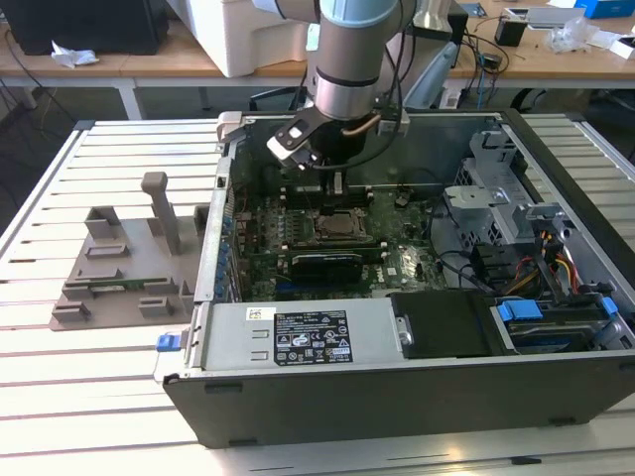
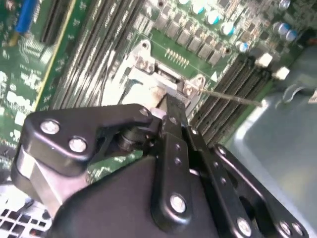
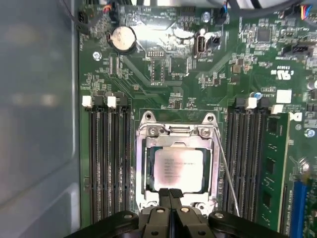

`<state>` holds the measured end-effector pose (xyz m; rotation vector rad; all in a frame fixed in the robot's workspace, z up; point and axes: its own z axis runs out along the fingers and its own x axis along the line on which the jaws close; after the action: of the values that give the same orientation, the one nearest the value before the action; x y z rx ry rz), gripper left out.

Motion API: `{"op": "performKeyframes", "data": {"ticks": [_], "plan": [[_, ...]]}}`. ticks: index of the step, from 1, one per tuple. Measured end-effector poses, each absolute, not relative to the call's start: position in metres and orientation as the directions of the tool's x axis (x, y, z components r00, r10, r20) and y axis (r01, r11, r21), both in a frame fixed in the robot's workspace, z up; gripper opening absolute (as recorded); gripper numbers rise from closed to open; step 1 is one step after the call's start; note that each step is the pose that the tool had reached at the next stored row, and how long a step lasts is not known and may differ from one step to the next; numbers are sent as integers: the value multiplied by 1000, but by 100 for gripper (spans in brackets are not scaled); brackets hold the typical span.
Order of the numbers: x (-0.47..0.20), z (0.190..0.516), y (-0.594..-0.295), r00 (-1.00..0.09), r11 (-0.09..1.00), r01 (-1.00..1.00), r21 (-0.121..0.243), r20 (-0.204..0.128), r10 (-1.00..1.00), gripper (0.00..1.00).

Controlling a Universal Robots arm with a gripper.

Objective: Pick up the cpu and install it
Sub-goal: 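Close the cpu cover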

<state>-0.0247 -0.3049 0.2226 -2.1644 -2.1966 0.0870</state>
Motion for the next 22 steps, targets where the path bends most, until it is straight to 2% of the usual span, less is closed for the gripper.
{"op": "performKeyframes", "data": {"ticks": [2,5,8,14,22], "plan": [[-9,223,-305,-15,15,994,-108,1,1000,11],[5,223,-306,-15,15,992,-128,2,1000,11],[5,227,-306,-15,15,992,-129,3,1000,11],[5,261,-306,-15,15,992,-128,2,1000,11],[5,263,-306,-15,15,992,-128,1,1000,11]]}}
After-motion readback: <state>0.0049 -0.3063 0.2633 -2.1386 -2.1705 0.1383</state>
